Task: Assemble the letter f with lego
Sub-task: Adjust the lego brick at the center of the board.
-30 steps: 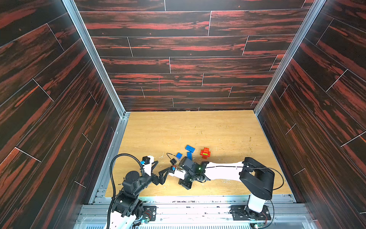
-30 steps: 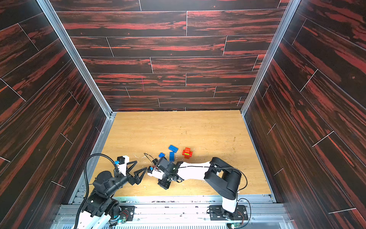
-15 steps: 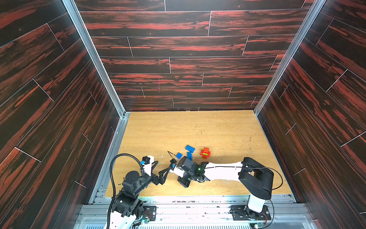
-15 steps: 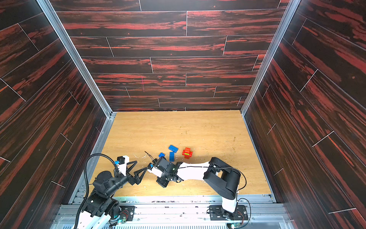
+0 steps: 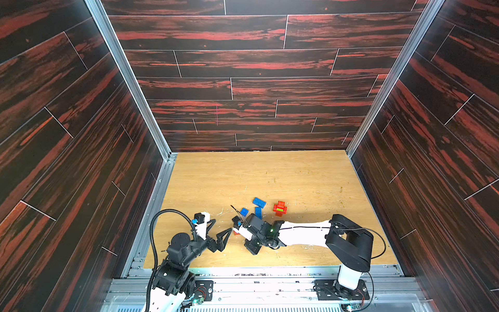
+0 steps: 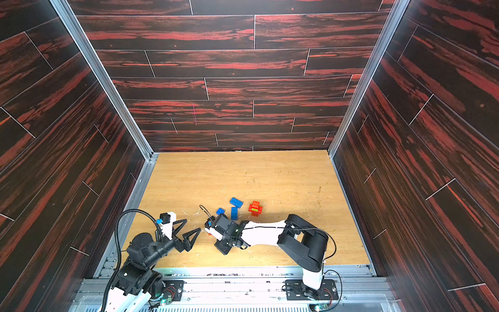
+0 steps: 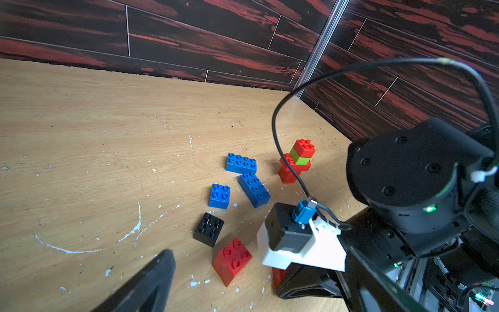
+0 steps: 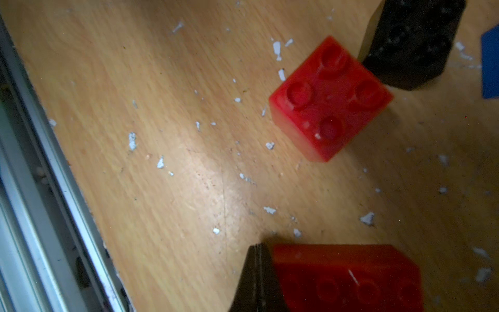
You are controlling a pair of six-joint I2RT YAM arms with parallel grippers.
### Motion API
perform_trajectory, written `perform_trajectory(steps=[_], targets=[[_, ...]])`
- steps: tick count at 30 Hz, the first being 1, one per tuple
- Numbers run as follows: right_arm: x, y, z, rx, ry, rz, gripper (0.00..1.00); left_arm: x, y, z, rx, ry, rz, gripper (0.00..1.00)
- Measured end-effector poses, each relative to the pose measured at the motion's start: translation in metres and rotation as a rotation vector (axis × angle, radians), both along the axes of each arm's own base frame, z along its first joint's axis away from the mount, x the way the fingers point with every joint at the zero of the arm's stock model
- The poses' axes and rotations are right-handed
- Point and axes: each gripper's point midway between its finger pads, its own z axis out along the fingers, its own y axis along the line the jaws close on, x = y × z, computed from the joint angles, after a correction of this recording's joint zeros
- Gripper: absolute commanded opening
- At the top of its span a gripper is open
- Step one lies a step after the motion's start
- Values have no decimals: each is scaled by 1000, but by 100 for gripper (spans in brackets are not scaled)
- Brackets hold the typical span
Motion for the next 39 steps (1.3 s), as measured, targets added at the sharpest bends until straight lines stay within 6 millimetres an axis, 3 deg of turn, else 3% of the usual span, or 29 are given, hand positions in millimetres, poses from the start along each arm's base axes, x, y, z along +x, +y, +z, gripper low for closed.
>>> perform_trajectory(steps=[7, 18, 28, 39], targets=[[2, -12, 13, 0, -22, -47, 0, 0, 0, -1, 1, 4, -1, 100], [4, -25, 12, -34, -35, -91, 0, 0, 0, -1, 1, 4, -1, 100], [5, -47, -1, -99, -20, -143, 0, 0, 0, -1, 1, 4, -1, 100], [24, -65, -7, -113, -10, -207, 0, 0, 0, -1, 1, 4, -1, 100]])
